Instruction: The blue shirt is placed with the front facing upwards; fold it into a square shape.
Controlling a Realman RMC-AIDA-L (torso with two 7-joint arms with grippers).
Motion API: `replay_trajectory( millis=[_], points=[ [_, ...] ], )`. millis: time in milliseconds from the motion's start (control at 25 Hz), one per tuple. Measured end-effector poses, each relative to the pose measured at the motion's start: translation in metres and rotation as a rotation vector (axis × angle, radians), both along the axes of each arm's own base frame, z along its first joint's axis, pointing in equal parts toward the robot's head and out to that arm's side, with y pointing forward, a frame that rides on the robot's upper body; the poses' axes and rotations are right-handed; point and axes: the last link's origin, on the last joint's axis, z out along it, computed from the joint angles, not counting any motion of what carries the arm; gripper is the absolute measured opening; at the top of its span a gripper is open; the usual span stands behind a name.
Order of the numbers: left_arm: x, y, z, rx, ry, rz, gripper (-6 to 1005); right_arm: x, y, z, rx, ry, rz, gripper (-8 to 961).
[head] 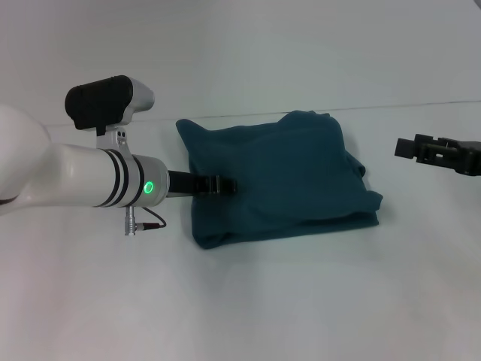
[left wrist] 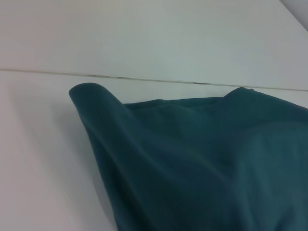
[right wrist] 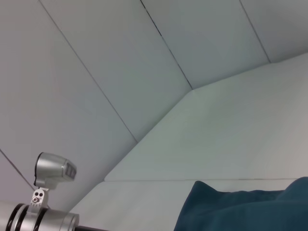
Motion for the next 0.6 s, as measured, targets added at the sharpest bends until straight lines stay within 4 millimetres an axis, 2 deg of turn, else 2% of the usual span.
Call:
replay_trajectory(
  millis=[40, 120, 360, 560, 600],
  points=[
    [0.0, 0.0, 0.0, 0.0, 0.0, 0.0, 822, -0.0005, 0.0005, 0.0001, 0.0, 0.0, 0.001, 924],
    [-0.0001, 0.0, 0.0001, 0.0, 0.001, -0.001, 633, -0.0011, 0.001, 0.0002, 0.001, 0.001, 0.003, 924],
    [0.0008, 0.0002, -0.0002, -0.001, 0.001, -0.003, 397, -0.0016, 0.0014, -0.0002, 0.002, 0.002, 0.004, 924],
    [0.0031, 0.0, -0.0014, -0.003, -0.004, -0.009, 162, -0.0015, 0.0014, -0.0003, 0.002, 0.002, 0.003, 924],
    [0.0034, -0.0001, -0.0015, -0.003, -0.005, -0.01, 141, -0.0015, 0.0014, -0.0003, 0.002, 0.002, 0.003, 924]
  ],
)
